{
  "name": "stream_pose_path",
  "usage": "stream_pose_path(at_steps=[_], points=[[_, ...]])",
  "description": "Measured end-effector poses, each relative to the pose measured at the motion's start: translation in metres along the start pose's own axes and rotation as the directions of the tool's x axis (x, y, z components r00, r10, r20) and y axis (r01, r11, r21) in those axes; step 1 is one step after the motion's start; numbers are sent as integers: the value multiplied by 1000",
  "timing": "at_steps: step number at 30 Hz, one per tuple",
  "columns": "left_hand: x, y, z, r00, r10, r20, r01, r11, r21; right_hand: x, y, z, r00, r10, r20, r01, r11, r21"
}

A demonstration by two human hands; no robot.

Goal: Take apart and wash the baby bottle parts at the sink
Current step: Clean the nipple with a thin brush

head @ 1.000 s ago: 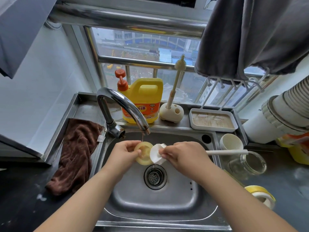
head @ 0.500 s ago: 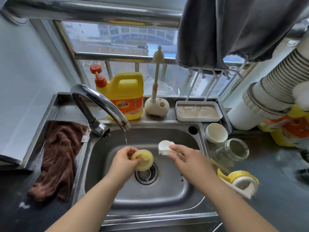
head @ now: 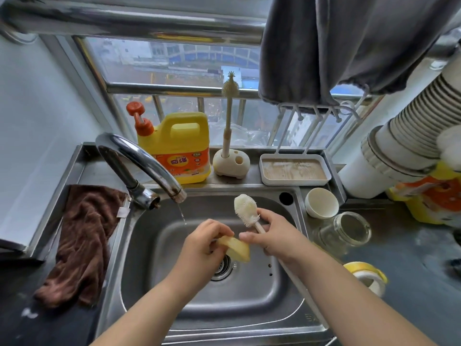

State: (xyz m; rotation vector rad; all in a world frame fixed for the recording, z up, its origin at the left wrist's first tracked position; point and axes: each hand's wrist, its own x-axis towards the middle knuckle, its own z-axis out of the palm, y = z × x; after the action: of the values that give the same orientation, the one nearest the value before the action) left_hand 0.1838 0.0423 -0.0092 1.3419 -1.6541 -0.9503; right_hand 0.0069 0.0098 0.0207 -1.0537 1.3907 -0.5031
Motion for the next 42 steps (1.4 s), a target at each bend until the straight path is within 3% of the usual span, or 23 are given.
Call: stream_pose_path(at_steps=[5, 9, 11, 13, 15, 17, 19, 22, 31, 39, 42], points=[[0, 1, -2, 986, -167, -14, 165, 981, -105, 2, 0, 1, 977, -53, 206, 33, 995, 99], [0, -4, -2, 972, -230, 47, 235, 962, -138, 1, -4, 2, 985, -136, 103, 139, 990, -20], [3, -4, -2, 938, -325, 122, 345, 916, -205, 1, -7, 0, 981, -194, 23, 195, 968, -157], [7, 0, 0, 855, -459, 244, 517, 792, -324, 2, -8, -2, 968, -248, -33, 228, 930, -287], [14, 9, 2, 759, -547, 353, 649, 597, -470, 2, -9, -5, 956, -288, -58, 249, 899, -360], [22, 16, 6, 698, -589, 407, 696, 424, -579, -1, -8, -7, 945, -323, -56, 279, 882, -380], [29, 20, 12, 661, -633, 403, 710, 354, -609, -4, -6, -10, 937, -345, -60, 297, 873, -386], [36, 22, 23, 650, -655, 384, 713, 351, -608, -7, -4, -16, 941, -326, -85, 269, 879, -394], [70, 30, 60, 743, -587, 322, 628, 443, -640, 14, -6, -49, 928, -299, -224, 154, 852, -500], [168, 11, 104, 666, -685, 295, 662, 361, -657, 90, -42, -87, 917, -289, -275, 117, 854, -507], [192, -1, 115, 673, -692, 261, 652, 389, -651, 113, -40, -97, 925, -261, -278, 83, 849, -522]])
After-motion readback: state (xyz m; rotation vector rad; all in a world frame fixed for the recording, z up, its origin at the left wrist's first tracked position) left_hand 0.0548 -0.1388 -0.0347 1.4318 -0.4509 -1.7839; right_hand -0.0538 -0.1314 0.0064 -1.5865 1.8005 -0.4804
